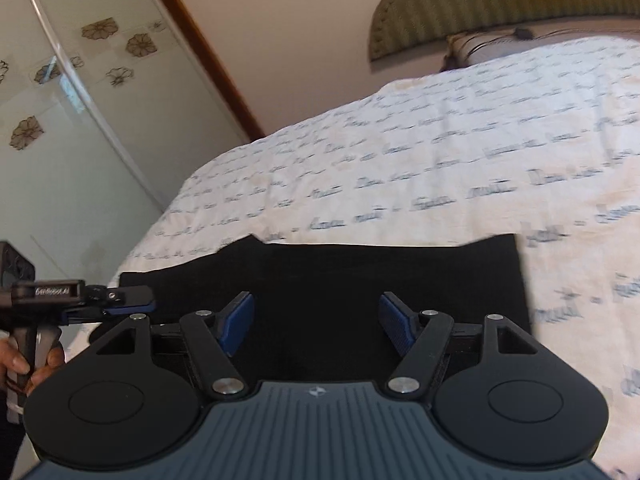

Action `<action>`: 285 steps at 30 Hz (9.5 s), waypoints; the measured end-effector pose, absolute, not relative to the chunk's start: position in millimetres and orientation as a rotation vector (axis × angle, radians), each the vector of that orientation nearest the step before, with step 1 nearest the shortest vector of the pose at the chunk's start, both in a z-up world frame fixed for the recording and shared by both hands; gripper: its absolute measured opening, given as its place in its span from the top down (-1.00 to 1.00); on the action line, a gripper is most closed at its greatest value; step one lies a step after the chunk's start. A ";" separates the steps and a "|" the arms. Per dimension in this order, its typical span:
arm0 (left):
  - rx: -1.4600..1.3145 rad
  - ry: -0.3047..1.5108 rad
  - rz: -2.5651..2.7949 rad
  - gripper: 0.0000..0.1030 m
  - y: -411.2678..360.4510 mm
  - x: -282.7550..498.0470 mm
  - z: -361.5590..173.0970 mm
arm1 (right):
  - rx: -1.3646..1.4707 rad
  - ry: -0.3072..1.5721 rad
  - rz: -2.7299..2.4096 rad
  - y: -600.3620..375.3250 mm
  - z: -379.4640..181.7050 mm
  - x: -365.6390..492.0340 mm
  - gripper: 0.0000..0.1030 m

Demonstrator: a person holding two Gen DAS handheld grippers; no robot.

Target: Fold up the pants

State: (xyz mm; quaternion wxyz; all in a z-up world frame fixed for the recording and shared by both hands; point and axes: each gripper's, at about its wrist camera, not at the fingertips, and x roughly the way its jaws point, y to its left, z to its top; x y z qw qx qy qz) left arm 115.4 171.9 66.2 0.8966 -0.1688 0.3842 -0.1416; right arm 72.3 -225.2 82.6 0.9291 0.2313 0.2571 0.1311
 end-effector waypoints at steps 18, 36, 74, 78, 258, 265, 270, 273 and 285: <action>-0.428 0.708 -0.227 -0.10 272.8 77.2 50.2 | 0.206 0.677 0.229 -144.9 65.4 119.6 -0.43; -1.148 0.691 -0.032 -0.26 357.9 64.0 -8.7 | -0.118 0.563 0.615 46.7 88.6 72.7 -0.43; -0.180 0.586 -0.197 0.66 193.6 65.3 41.3 | 0.901 0.823 0.774 -41.8 67.2 210.8 -0.58; -0.163 0.593 -0.193 0.65 188.9 66.0 40.6 | 0.810 0.848 0.769 -29.5 72.8 215.7 -0.58; -0.148 0.764 -0.338 0.18 39.4 69.1 10.9 | 0.586 0.745 0.197 -323.5 34.0 22.8 0.82; -0.128 0.732 -0.317 -0.18 39.6 64.4 0.4 | 0.594 0.693 0.166 -323.4 19.7 16.7 0.81; -0.091 0.697 -0.270 -0.59 52.5 38.4 18.7 | 0.601 0.619 0.092 -327.3 30.5 -22.1 0.76; -0.029 0.654 -0.232 -0.65 56.7 18.7 34.1 | 0.541 0.599 0.064 -314.9 37.6 -46.8 0.76; 0.003 0.623 -0.186 -0.84 43.2 -49.7 40.2 | 0.340 0.578 -0.015 -234.5 49.5 -103.6 0.65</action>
